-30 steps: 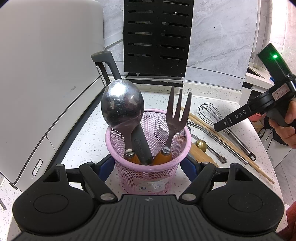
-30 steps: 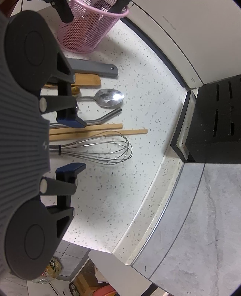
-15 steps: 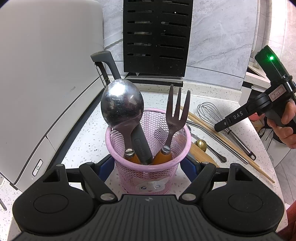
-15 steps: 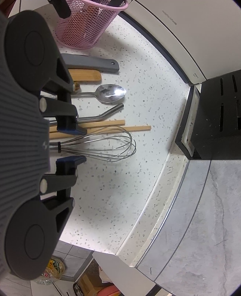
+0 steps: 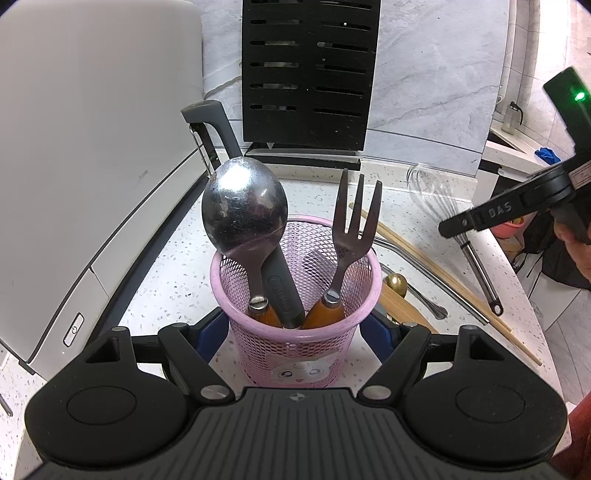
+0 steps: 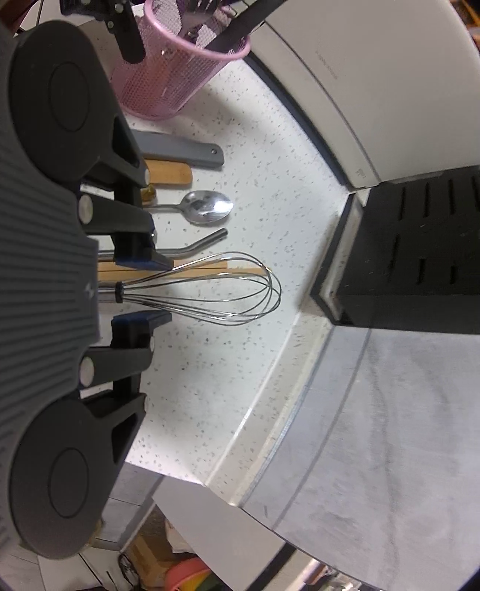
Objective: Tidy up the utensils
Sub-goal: 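Move the right gripper to the wire whisk and grasp its handle, then lift the wire whisk with the right gripper over the pink cup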
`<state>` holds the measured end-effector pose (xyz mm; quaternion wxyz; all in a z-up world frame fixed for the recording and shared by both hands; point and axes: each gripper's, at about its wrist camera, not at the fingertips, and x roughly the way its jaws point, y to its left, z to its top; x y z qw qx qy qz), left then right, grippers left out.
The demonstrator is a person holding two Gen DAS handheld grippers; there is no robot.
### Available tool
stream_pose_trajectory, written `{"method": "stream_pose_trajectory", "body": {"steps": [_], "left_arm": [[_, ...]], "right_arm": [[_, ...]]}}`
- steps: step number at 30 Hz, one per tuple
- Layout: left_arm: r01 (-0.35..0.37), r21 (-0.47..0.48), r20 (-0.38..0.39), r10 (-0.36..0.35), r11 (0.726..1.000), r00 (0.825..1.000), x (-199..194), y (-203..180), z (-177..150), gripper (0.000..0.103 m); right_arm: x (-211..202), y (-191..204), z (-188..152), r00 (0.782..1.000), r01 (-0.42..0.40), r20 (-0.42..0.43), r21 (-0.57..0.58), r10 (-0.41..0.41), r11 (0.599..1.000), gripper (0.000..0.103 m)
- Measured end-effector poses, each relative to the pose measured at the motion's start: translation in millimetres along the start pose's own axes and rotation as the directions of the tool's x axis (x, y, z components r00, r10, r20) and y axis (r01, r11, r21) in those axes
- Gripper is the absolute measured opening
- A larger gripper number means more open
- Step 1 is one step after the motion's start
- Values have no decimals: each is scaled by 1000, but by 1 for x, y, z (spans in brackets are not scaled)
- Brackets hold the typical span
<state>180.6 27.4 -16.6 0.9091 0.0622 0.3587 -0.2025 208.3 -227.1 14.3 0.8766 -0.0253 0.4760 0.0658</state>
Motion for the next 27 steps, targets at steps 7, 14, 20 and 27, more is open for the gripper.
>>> {"method": "stream_pose_trajectory", "body": {"steps": [7, 14, 20, 27], "left_arm": [[4, 0, -7, -4, 1000, 1000, -3, -2, -1, 90], [6, 1, -9, -6, 1000, 1000, -3, -3, -2, 90], [7, 1, -9, -7, 1000, 1000, -3, -3, -2, 90], [7, 2, -9, -7, 1000, 1000, -3, -3, -1, 90]], "right_arm": [[-30, 8, -1, 997, 0, 82, -7, 0, 1000, 20], [-59, 14, -5, 983, -6, 186, -8, 7, 1000, 18], [-82, 24, -7, 956, -34, 291, -41, 45, 999, 17], [-116, 36, -9, 898, -159, 404, -77, 176, 984, 17]]}}
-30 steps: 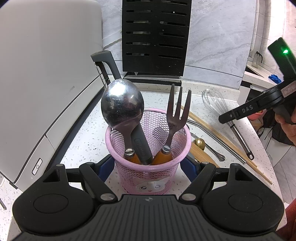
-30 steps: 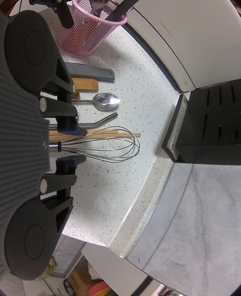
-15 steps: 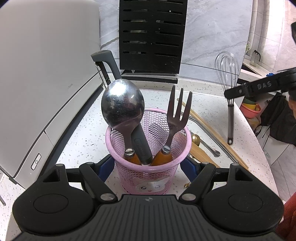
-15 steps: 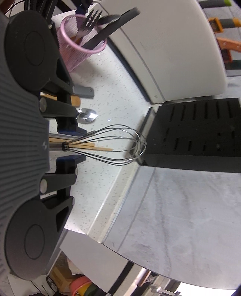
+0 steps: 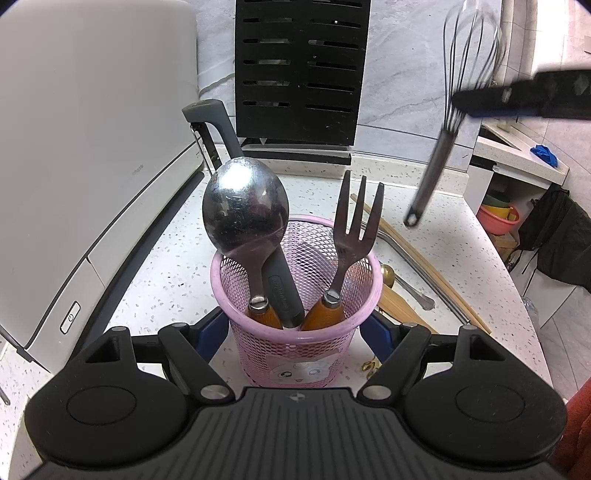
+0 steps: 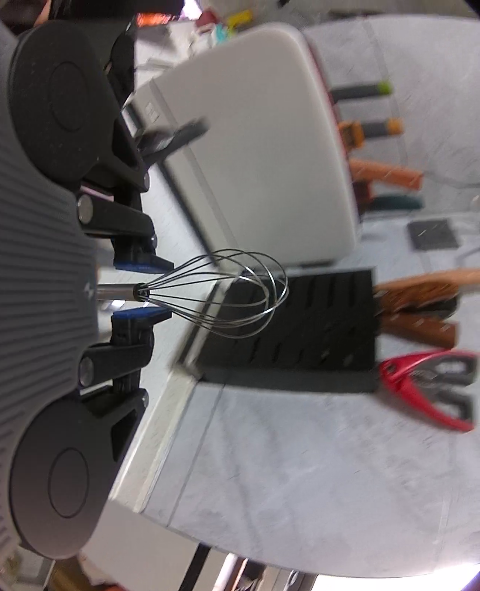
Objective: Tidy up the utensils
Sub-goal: 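Lift the wire whisk with the right gripper over the pink cup, then lower the whisk handle-first into the pink cup and open the right gripper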
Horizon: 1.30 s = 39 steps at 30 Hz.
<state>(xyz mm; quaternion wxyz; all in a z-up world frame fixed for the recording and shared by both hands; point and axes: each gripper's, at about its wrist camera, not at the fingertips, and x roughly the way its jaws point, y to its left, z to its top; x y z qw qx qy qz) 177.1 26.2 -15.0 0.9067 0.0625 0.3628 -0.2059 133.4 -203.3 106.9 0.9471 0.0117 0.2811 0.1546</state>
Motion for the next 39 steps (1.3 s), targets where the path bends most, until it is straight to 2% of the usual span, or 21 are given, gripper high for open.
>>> {"method": "stream_pose_trajectory", "body": {"steps": [7, 11, 17, 27, 39], "left_arm": [[0, -1, 0, 0, 1000, 1000, 0, 0, 0, 90], [0, 1, 0, 0, 1000, 1000, 0, 1, 0, 90], [4, 3, 0, -4, 1000, 1000, 0, 1, 0, 90], [16, 9, -3, -16, 1000, 1000, -2, 3, 1, 90], [16, 10, -3, -16, 1000, 1000, -2, 4, 1, 90]], "right_arm": [[-31, 21, 12, 981, -148, 127, 0, 147, 989, 16], [-32, 34, 13, 974, -176, 138, -40, 180, 984, 16], [-7, 44, 12, 975, -208, 71, -59, 212, 976, 16], [22, 47, -1, 980, -198, -33, -67, 196, 978, 16], [54, 48, -18, 967, -205, -165, -48, 195, 978, 16]]}}
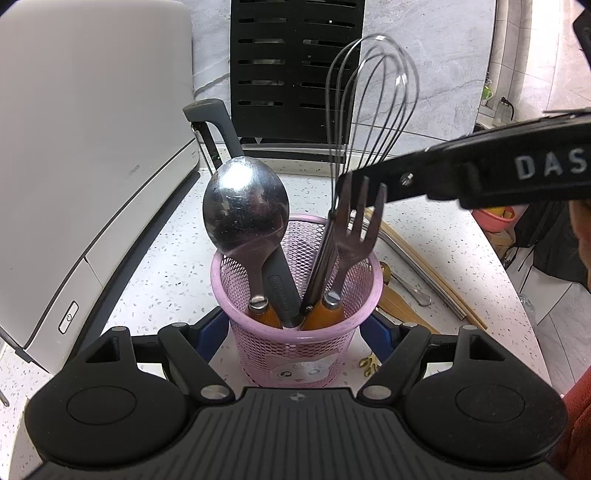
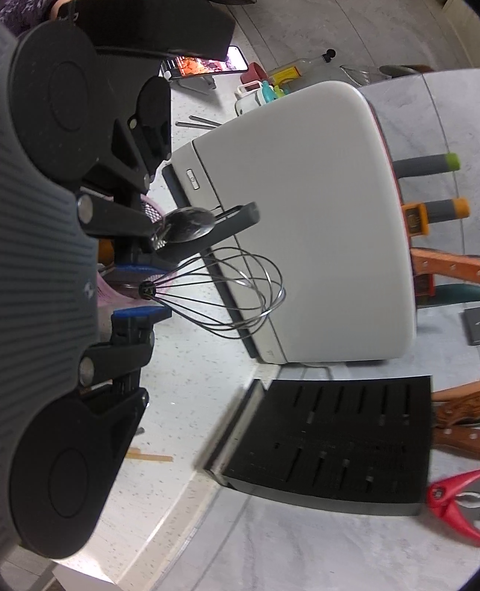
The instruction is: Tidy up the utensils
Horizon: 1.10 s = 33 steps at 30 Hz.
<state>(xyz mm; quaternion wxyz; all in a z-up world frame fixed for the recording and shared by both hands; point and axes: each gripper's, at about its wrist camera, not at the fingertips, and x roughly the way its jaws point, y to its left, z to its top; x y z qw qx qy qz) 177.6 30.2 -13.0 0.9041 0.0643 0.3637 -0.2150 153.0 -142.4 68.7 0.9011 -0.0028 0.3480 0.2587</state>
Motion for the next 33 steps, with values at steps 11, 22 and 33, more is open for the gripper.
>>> {"method": "stream_pose_trajectory", "body": {"steps": [11, 22, 33], "left_arm": [[0, -1, 0, 0, 1000, 1000, 0, 0, 0, 90], [0, 0, 0, 0, 1000, 1000, 0, 0, 0, 90], [-1, -1, 0, 1, 1000, 1000, 0, 0, 1, 90]], "right_arm": [[15, -3, -5, 998, -18, -55, 33, 20, 999, 19], [-4, -7, 0, 999, -31, -23, 47, 32, 998, 36], [-33, -25, 0, 999, 42, -36, 65, -40, 997, 42]]}}
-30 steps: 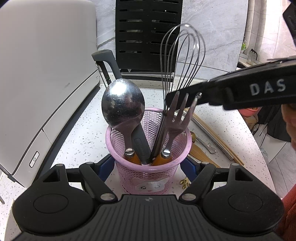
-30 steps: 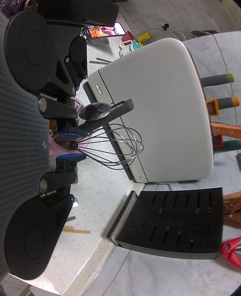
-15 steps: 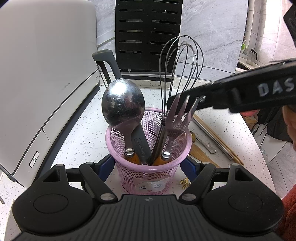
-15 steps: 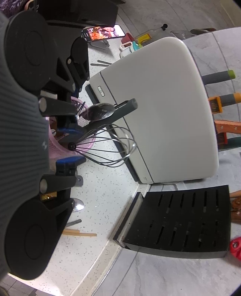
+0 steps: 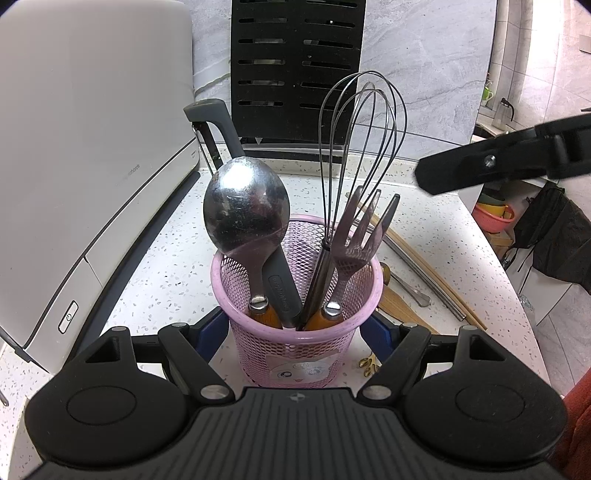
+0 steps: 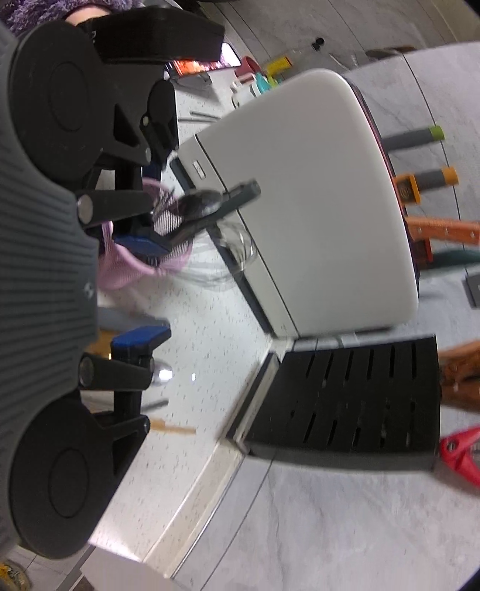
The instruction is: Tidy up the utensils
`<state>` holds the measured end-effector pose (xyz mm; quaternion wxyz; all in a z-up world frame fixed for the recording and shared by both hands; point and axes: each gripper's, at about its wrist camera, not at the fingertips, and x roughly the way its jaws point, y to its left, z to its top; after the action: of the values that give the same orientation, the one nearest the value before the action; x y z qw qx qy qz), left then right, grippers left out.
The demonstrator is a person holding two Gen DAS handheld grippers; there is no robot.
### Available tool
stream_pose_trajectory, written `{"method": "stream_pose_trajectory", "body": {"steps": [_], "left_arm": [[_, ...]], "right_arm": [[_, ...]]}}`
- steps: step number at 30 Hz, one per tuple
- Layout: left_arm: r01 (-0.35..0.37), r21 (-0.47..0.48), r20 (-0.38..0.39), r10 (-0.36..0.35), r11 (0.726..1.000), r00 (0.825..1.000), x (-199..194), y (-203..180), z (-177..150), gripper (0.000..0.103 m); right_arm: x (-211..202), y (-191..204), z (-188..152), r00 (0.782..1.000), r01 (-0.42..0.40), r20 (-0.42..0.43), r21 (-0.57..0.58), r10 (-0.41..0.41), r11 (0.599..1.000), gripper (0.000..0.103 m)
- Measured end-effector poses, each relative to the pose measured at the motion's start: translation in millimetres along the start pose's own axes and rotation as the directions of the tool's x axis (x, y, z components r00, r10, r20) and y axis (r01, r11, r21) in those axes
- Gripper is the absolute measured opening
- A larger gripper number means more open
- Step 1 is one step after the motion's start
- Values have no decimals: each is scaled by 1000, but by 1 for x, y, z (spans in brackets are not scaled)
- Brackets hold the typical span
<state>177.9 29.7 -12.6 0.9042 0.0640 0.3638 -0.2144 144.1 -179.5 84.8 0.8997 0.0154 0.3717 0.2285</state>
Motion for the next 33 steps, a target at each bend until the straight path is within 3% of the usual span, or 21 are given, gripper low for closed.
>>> {"method": "stream_pose_trajectory", "body": {"steps": [9, 13, 18, 20, 22, 26, 33], "left_arm": [[0, -1, 0, 0, 1000, 1000, 0, 0, 0, 90], [0, -1, 0, 0, 1000, 1000, 0, 0, 0, 90], [0, -1, 0, 0, 1000, 1000, 0, 0, 0, 90], [0, -1, 0, 0, 1000, 1000, 0, 0, 0, 90], [0, -1, 0, 0, 1000, 1000, 0, 0, 0, 90], [0, -1, 0, 0, 1000, 1000, 0, 0, 0, 90], [0, -1, 0, 0, 1000, 1000, 0, 0, 0, 90]], "right_arm": [[8, -37, -5, 992, 127, 12, 93, -129, 987, 41], [23, -49, -13, 980, 200, -2, 53, -200, 978, 41], [41, -69, -21, 980, 191, -59, 72, -187, 979, 36], [50, -76, -21, 973, 207, -122, 89, -196, 974, 21], [58, -83, -24, 967, 211, -170, 114, -190, 971, 14], [72, -93, -31, 952, 226, -243, 141, -188, 964, 8], [80, -94, -35, 940, 244, -279, 148, -196, 958, 8]]}}
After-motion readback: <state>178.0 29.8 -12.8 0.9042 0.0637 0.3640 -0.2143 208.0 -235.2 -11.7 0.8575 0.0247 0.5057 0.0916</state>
